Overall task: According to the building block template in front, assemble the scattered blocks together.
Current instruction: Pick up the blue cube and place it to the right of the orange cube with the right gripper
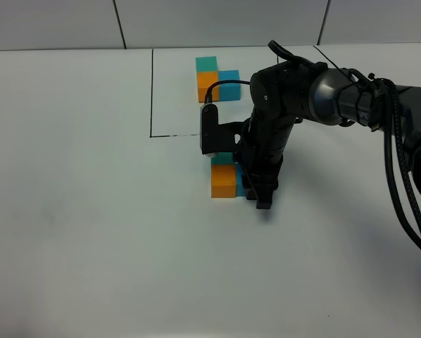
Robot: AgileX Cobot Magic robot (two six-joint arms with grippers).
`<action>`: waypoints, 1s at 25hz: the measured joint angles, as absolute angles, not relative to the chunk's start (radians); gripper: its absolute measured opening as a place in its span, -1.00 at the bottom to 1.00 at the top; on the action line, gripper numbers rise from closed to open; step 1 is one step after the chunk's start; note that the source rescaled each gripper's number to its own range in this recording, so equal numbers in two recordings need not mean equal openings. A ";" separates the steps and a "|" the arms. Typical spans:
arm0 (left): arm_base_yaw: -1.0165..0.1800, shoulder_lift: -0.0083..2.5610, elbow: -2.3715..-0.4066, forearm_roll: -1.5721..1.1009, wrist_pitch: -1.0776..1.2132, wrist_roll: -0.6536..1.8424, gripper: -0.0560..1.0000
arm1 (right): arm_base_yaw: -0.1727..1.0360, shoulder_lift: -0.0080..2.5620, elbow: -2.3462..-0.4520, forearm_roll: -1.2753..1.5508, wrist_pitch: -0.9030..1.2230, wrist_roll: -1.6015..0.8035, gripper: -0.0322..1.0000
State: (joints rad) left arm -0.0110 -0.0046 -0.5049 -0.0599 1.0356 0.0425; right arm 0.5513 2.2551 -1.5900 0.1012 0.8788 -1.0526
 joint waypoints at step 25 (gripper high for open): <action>-0.011 -0.005 -0.505 -0.060 1.036 0.043 0.44 | 0.558 2.227 -1.580 0.103 0.877 -0.981 0.96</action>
